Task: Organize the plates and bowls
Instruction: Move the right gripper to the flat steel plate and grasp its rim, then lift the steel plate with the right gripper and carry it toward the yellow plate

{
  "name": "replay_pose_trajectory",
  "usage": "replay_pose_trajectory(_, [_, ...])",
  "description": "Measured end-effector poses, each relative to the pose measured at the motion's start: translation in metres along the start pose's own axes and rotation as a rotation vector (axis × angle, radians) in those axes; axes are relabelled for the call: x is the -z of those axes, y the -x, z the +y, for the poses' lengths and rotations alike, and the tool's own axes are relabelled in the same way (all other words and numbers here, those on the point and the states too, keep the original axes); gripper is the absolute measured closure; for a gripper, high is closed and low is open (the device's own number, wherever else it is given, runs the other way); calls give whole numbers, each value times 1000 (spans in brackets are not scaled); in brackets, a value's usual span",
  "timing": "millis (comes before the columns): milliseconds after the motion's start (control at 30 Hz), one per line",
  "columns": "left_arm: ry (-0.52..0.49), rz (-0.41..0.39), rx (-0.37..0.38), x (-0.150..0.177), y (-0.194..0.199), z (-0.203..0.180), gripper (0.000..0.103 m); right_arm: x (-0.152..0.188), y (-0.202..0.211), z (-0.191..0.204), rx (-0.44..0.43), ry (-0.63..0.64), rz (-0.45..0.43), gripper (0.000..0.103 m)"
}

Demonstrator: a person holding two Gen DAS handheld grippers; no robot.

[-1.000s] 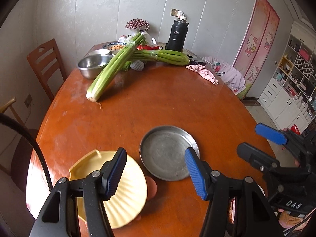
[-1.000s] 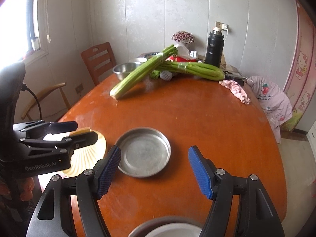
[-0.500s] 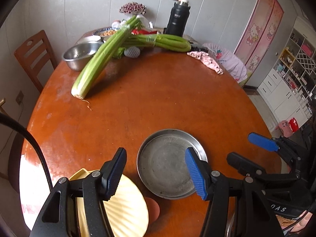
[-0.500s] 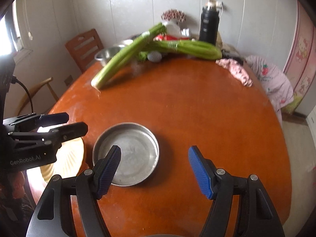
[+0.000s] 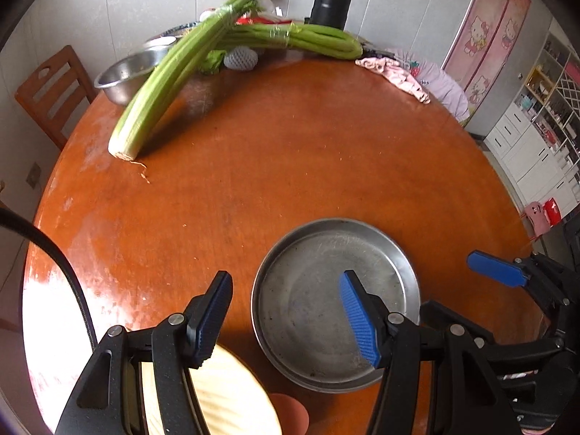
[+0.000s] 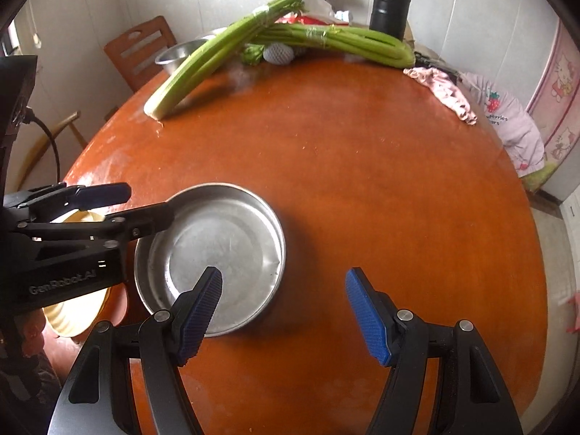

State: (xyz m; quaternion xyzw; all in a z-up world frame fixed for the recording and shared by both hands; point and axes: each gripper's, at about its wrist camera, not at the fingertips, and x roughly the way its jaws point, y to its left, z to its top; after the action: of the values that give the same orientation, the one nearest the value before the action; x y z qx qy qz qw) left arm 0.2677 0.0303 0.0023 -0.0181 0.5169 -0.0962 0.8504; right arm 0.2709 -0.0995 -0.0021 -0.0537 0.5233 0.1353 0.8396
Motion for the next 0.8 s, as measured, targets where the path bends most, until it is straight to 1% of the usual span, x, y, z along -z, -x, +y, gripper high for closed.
replay_pose_trajectory(233, [-8, 37, 6, 0, -16, -3, 42, 1, -21, 5, -4, 13, 74, 31])
replay_pose_trajectory(567, [-11, 66, 20, 2, -29, -5, 42, 2, -38, 7, -8, 16, 127, 32])
replay_pose_trajectory(700, [-4, 73, 23, 2, -34, -4, 42, 4, -45, 10, -31, 20, 159, 36])
replay_pose_trajectory(800, [-11, 73, 22, 1, -35, -5, 42, 5, -50, 13, -32, 27, 177, 42])
